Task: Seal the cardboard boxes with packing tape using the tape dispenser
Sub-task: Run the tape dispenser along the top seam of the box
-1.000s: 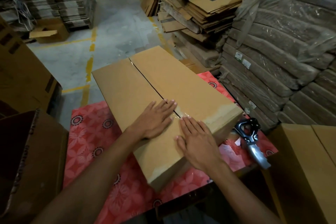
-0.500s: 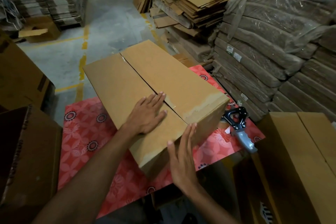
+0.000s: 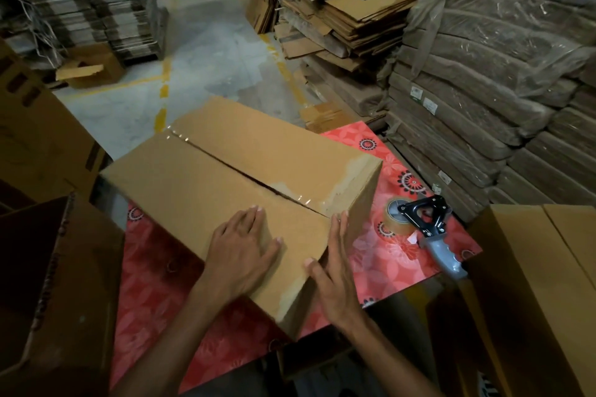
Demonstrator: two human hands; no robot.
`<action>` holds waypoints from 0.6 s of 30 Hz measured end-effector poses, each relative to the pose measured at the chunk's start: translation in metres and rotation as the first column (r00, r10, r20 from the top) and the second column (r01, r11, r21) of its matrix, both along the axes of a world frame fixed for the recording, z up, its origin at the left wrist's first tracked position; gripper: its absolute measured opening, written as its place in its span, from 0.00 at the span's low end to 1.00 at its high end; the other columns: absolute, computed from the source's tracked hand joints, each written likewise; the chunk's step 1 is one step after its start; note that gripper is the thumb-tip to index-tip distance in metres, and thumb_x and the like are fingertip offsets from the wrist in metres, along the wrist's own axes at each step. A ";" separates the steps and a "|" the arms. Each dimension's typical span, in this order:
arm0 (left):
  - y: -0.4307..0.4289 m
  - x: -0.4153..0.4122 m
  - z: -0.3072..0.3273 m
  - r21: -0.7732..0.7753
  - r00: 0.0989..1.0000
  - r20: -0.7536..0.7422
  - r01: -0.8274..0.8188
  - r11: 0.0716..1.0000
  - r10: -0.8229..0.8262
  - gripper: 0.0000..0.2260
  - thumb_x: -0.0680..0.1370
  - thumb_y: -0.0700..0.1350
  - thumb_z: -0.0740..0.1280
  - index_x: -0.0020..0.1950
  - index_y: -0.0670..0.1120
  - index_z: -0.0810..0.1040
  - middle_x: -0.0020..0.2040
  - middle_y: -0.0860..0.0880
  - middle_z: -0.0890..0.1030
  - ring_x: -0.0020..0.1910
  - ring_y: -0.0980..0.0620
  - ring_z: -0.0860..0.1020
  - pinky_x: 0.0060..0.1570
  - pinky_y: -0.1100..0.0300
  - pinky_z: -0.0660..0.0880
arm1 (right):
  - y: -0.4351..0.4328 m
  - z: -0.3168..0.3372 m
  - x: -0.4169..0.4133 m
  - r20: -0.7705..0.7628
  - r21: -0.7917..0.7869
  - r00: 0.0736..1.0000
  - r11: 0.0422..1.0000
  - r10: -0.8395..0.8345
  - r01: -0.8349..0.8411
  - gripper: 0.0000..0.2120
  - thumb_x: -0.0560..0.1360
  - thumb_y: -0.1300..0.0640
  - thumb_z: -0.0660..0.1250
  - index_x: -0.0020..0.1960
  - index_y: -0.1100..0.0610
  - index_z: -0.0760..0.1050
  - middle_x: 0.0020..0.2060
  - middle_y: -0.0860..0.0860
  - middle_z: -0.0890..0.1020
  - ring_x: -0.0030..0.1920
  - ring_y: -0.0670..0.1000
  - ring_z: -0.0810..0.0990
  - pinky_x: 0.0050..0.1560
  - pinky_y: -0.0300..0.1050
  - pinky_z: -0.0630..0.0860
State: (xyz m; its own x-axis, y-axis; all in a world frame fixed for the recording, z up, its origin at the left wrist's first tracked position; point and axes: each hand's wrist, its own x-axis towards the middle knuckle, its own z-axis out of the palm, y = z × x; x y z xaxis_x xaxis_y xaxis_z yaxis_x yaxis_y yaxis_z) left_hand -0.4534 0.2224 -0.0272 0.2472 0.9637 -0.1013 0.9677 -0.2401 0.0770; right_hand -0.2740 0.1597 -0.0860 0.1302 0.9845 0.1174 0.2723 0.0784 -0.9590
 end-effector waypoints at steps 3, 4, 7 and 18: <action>-0.025 0.012 0.008 -0.007 1.000 0.009 -0.029 1.000 0.029 0.39 0.79 0.71 0.47 0.83 0.49 0.51 0.83 0.51 0.53 0.81 0.51 0.51 0.77 0.52 0.50 | 0.022 -0.003 0.040 -0.034 -0.014 0.993 0.994 0.109 -0.110 0.43 0.74 0.49 0.64 0.83 0.47 0.46 0.82 0.40 0.44 0.81 0.44 0.44 0.80 0.61 0.50; -0.029 0.019 0.009 -0.013 0.999 0.014 -0.031 0.999 0.031 0.40 0.78 0.72 0.48 0.83 0.48 0.51 0.83 0.50 0.53 0.81 0.50 0.52 0.77 0.52 0.50 | 0.032 0.000 0.056 -0.024 -0.021 0.987 0.987 0.156 -0.157 0.42 0.73 0.52 0.64 0.83 0.49 0.49 0.82 0.41 0.45 0.81 0.42 0.45 0.80 0.59 0.50; -0.024 0.041 0.006 0.025 0.999 0.018 0.044 0.999 -0.044 0.41 0.78 0.73 0.48 0.83 0.47 0.53 0.83 0.48 0.55 0.81 0.48 0.52 0.77 0.48 0.50 | 0.064 0.023 0.100 0.089 -0.090 0.968 0.970 0.235 -0.227 0.37 0.74 0.53 0.60 0.81 0.48 0.54 0.81 0.42 0.50 0.80 0.41 0.51 0.79 0.58 0.56; 0.038 0.084 -0.016 0.005 0.970 0.068 0.234 0.972 -0.234 0.39 0.77 0.73 0.39 0.83 0.53 0.40 0.83 0.56 0.40 0.81 0.55 0.37 0.79 0.47 0.38 | 0.059 0.046 0.072 0.598 -0.029 0.802 1.000 0.009 0.010 0.22 0.77 0.64 0.63 0.70 0.60 0.73 0.74 0.56 0.72 0.73 0.56 0.70 0.73 0.43 0.61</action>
State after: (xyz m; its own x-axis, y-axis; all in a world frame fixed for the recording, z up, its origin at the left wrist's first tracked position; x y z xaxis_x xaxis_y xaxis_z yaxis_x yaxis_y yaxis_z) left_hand -0.3689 0.2601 -0.0430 0.4720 0.8780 -0.0797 0.8772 -0.4587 0.1415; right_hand -0.2017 0.2182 -0.0403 0.0443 0.9886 0.1437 0.7924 0.0529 -0.6078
